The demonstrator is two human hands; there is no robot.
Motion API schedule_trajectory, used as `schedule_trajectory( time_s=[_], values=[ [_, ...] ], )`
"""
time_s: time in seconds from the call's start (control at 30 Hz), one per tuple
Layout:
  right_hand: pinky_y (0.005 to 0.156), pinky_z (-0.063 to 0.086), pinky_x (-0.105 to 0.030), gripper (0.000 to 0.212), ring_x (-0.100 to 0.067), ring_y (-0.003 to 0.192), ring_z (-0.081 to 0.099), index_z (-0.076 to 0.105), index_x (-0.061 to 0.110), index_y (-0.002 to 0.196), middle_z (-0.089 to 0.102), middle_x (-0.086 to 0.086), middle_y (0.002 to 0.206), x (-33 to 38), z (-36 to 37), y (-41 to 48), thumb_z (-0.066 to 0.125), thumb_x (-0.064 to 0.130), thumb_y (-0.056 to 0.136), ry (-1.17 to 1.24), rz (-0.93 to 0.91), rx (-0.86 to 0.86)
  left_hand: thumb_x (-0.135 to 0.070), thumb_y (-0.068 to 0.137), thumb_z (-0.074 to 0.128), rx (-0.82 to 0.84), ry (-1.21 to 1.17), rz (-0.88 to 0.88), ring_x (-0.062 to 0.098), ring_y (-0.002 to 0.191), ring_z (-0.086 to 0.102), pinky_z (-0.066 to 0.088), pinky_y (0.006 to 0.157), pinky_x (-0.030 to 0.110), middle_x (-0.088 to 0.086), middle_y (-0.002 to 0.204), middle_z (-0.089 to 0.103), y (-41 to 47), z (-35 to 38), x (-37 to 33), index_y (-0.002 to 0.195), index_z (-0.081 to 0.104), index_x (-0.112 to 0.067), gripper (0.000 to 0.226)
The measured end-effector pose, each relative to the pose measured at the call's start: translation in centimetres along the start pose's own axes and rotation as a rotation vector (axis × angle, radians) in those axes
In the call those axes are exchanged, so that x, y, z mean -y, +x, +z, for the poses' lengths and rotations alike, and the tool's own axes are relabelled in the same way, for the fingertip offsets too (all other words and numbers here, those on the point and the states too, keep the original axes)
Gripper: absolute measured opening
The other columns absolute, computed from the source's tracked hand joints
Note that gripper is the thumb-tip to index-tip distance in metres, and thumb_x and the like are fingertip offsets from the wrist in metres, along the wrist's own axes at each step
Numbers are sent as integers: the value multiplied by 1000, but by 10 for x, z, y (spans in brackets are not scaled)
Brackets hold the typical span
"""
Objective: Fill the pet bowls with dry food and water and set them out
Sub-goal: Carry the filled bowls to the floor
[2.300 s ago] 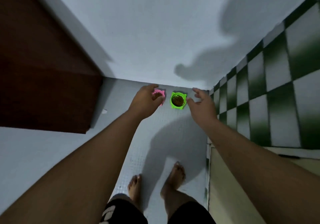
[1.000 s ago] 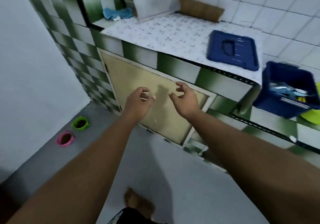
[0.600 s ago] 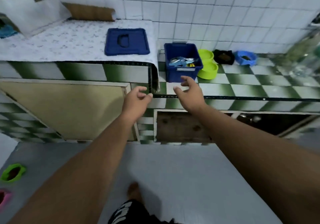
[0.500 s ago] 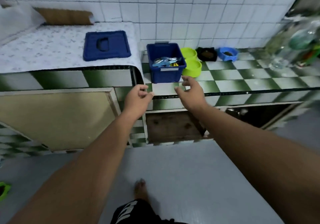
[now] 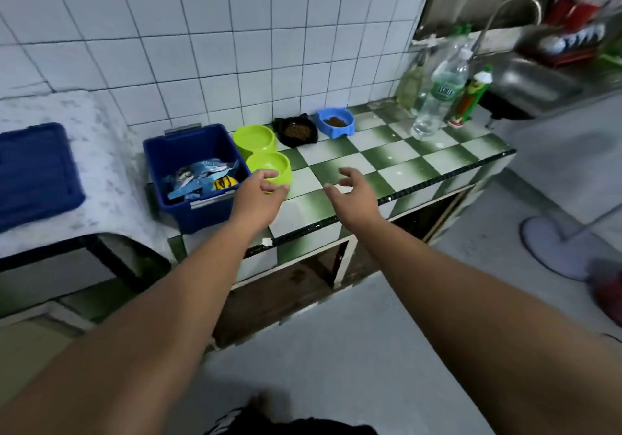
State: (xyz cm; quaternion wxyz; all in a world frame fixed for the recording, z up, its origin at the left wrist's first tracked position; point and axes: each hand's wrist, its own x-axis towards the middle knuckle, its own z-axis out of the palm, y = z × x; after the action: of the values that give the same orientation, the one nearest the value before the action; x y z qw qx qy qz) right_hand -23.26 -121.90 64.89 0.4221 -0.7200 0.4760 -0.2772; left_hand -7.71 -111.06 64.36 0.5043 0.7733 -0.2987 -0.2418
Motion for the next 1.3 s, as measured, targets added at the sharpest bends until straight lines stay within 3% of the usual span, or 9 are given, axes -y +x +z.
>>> schedule_trajectory(
  time_s=[0.13,0.37,0.57,0.67,0.77,0.93,1.07,1.23,1.3],
  values=[
    [87,54,-36,49,-18,99,62,52,26,134,57,2,124,-2,-4,51,66,38,89,34,65,-37,-32,94,70,41,44,4,21,95,67,53,75,29,-1,106,69,59,19,-9,124,62,-23,32],
    [91,47,-30,47,-14,103,56,53,21,134,57,5,120,-25,-6,168,66,34,90,39,73,-31,-30,92,71,11,24,-43,20,99,64,49,88,33,-4,100,67,158,76,-16,131,59,-22,42],
    [94,52,-36,42,-21,101,63,57,15,125,59,3,111,-60,8,302,67,34,88,45,91,83,-33,91,72,-77,43,-152,24,112,63,49,93,31,7,122,64,259,139,-13,143,52,-20,58],
    [90,47,-27,42,-16,99,60,58,12,125,62,0,113,-78,4,353,68,31,89,-22,62,178,-31,93,72,-143,54,-250,24,119,60,41,92,24,13,137,58,295,165,-10,147,48,-16,62],
    [79,39,-19,37,-15,95,59,59,12,120,63,-2,110,-90,0,406,69,30,89,-117,44,238,-37,89,74,-179,107,-344,27,129,55,45,106,32,12,146,50,323,178,-1,151,44,-18,71],
    [97,46,-34,52,-30,113,58,56,7,123,59,-12,122,-110,10,490,72,34,82,-223,98,152,-39,85,77,-233,259,-457,34,141,41,38,117,44,15,153,39,362,189,14,160,22,-16,96],
    [103,45,-44,62,-37,121,53,54,6,129,58,-16,128,-124,31,524,66,44,82,-331,269,216,-34,88,75,-307,160,-569,34,149,30,32,121,43,15,164,25,386,198,20,164,1,-16,108],
    [96,50,-48,45,-36,111,56,54,15,121,60,-13,118,-131,53,536,62,35,81,-275,282,199,-38,84,66,-337,46,-634,34,125,53,50,102,38,13,144,46,400,198,24,154,37,-20,77],
    [85,55,-45,36,-32,101,60,49,17,115,61,-10,110,-128,48,534,63,29,85,-172,281,185,-31,91,66,-387,16,-614,30,118,56,53,98,37,9,140,47,400,200,27,148,40,-21,63]
  ],
)
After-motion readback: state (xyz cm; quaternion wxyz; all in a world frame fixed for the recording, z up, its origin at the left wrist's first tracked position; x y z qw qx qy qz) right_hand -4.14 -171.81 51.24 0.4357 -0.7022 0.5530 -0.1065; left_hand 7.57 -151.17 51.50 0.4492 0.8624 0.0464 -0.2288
